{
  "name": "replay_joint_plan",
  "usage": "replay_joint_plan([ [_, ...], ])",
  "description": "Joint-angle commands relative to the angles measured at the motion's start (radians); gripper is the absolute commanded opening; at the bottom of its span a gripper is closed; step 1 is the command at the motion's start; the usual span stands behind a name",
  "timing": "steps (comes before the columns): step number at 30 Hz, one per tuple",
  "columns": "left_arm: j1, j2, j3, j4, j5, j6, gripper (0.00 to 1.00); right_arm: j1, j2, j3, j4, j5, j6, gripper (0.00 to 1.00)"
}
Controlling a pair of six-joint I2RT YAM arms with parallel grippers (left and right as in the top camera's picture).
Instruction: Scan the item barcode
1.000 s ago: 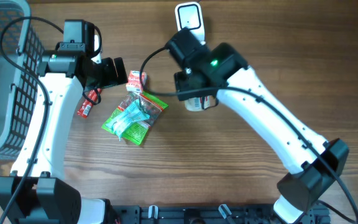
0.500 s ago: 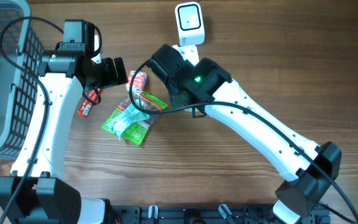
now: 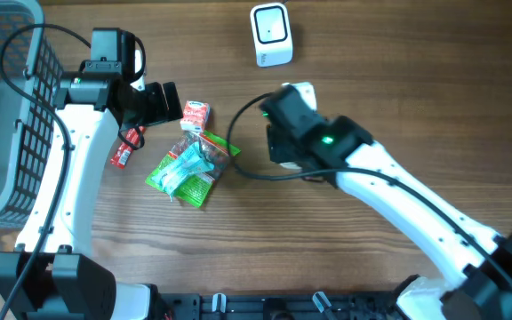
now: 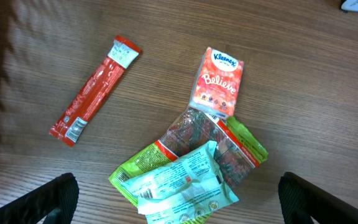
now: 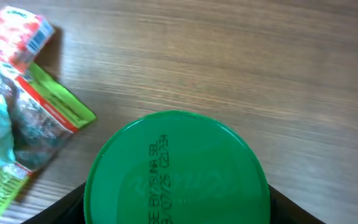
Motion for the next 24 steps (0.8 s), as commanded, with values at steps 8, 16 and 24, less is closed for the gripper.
replay_joint_plan([
  [8, -0.001, 0.001, 0.0, 0.002, -0.006, -0.002, 1.0, -0.048, -0.054, -0.299, 0.347, -0.133, -0.129, 0.52],
  [16, -0.001, 0.001, 0.0, 0.002, -0.006, -0.002, 1.0, -0.049, -0.054, -0.403, 0.517, -0.032, -0.126, 0.52],
  [24, -0.001, 0.001, 0.0, 0.002, -0.006, -0.002, 1.0, -0.049, -0.054, -0.482, 0.641, -0.005, -0.118, 0.52],
])
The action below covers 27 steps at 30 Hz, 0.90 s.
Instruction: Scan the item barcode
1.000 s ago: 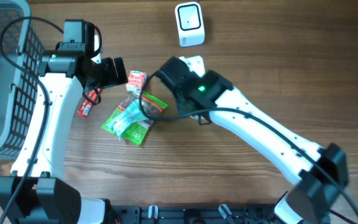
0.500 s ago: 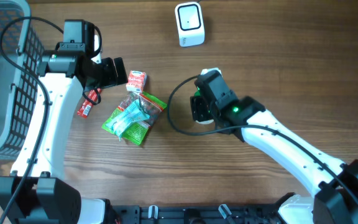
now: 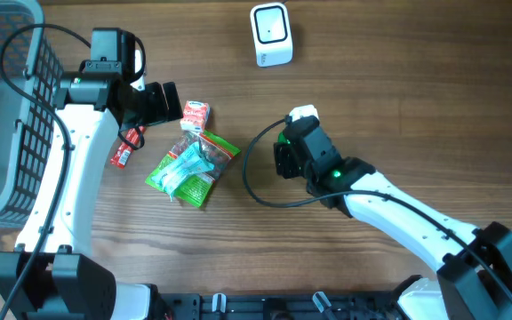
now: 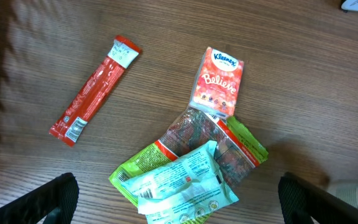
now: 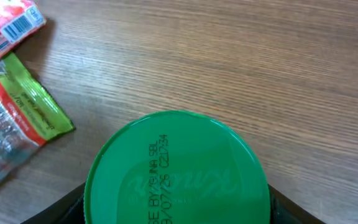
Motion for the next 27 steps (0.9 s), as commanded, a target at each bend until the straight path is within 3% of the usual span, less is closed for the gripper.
replay_joint_plan([
  [1, -0.001, 0.001, 0.0, 0.003, -0.006, -0.002, 1.0, -0.002, -0.02, -0.026, 0.018, 0.053, -0.005, 0.53],
  [5, -0.001, 0.001, 0.0, 0.003, -0.006, -0.002, 1.0, -0.002, -0.02, -0.03, 0.005, 0.052, -0.006, 0.55],
  [10, -0.001, 0.001, 0.0, 0.003, -0.006, -0.003, 1.0, -0.002, -0.02, -0.03, -0.013, 0.051, -0.006, 0.71],
  [14, -0.001, 0.001, 0.0, 0.003, -0.006, -0.002, 1.0, -0.002, -0.02, -0.03, -0.05, 0.051, -0.005, 0.73],
  [18, -0.001, 0.001, 0.0, 0.003, -0.006, -0.003, 1.0, -0.002, -0.02, -0.03, -0.063, 0.046, -0.005, 0.89],
  [24, -0.001, 0.001, 0.0, 0.003, -0.006, -0.002, 1.0, -0.002, -0.022, -0.029, -0.07, 0.009, -0.006, 0.9],
  [27, -0.001, 0.001, 0.0, 0.003, -0.006, -0.003, 1.0, -0.002, -0.045, -0.003, -0.102, 0.004, -0.004, 0.98],
])
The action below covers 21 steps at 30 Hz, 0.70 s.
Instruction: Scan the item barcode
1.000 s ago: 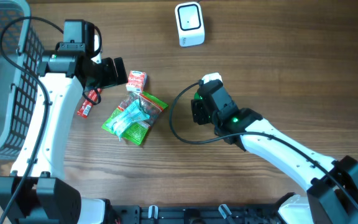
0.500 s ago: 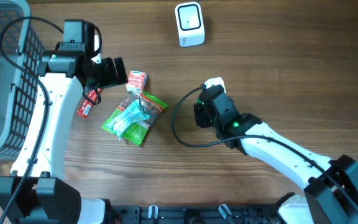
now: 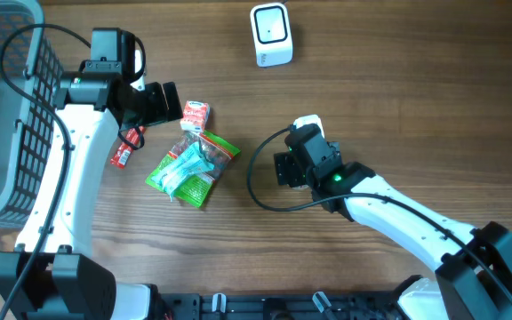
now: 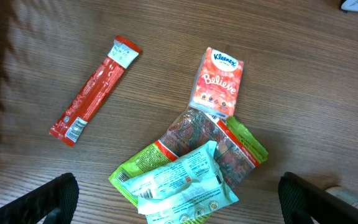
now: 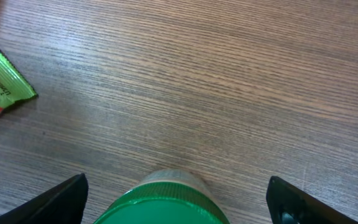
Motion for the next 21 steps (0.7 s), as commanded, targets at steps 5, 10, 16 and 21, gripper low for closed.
replay_joint_plan([
  [5, -0.001, 0.001, 0.0, 0.002, -0.006, -0.003, 1.0, -0.002, -0.088, 0.171, -0.2, -0.035, 0.036, 1.0],
  [10, -0.001, 0.001, 0.0, 0.002, -0.006, -0.002, 1.0, -0.023, -0.09, 0.407, -0.472, -0.051, 0.133, 1.0],
  [16, -0.001, 0.001, 0.0, 0.002, -0.006, -0.002, 1.0, -0.161, -0.063, 0.608, -0.708, -0.326, 0.194, 1.0],
  [21, -0.001, 0.001, 0.0, 0.002, -0.006, -0.003, 1.0, -0.274, -0.014, 0.607, -0.812, -0.383, 0.188, 1.0],
])
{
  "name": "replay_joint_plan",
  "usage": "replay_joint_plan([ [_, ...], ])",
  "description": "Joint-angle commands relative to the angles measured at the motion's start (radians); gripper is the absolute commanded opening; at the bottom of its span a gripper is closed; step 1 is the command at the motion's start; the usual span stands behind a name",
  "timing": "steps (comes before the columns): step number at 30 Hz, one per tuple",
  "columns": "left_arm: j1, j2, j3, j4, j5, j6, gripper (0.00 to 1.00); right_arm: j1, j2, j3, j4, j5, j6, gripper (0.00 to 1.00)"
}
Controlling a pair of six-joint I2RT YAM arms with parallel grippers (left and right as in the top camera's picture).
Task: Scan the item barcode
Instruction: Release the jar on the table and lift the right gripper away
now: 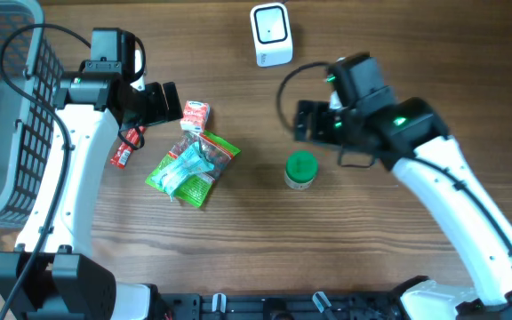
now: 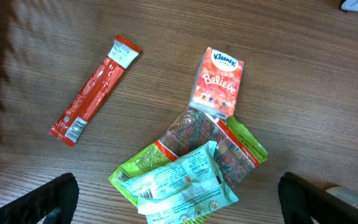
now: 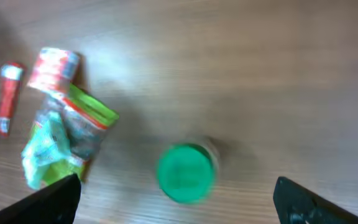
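Observation:
A jar with a green lid (image 1: 300, 169) stands upright on the wooden table (image 1: 416, 284), free of both grippers. The right wrist view shows its lid (image 3: 185, 173), blurred. My right gripper (image 1: 312, 122) hangs open above and behind it, and its fingers (image 3: 61, 199) are wide apart and empty. The white scanner (image 1: 271, 34) stands at the back. My left gripper (image 2: 179, 190) is open above a pile of green packets (image 2: 185, 180), with a Kleenex pack (image 2: 217, 82) and a red stick pack (image 2: 94, 90) beside it.
A grey wire basket (image 1: 7, 107) fills the left edge of the table. The right arm's cable (image 1: 283, 89) loops between the scanner and the jar. The jar's edge (image 2: 347, 196) peeks into the left wrist view at the lower right.
My right gripper was low over the jar, with the lid at the bottom of its view. It is now higher and further back, and the jar stands alone. The left arm has not moved.
The jar sat between my right fingers, right of the packets, its lid filling the wrist view. Then it was nearer the front of the table, then lower still. Now it stands on the table and my right gripper is clear of it. The left gripper stayed open.

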Motion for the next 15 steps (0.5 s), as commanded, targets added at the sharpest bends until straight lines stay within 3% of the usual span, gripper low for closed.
replay_joint_plan([
  [1, -0.001, 0.001, 0.0, 0.002, -0.006, -0.003, 1.0, -0.054, 0.062, 0.007, -0.046, -0.132, 0.013, 1.0],
  [5, -0.001, 0.001, 0.0, 0.002, -0.006, -0.002, 1.0, -0.046, 0.12, 0.006, -0.039, -0.214, 0.013, 1.0],
  [15, -0.001, 0.001, 0.0, 0.002, -0.006, -0.003, 1.0, -0.006, 0.282, 0.006, -0.042, -0.209, 0.12, 0.98],
])
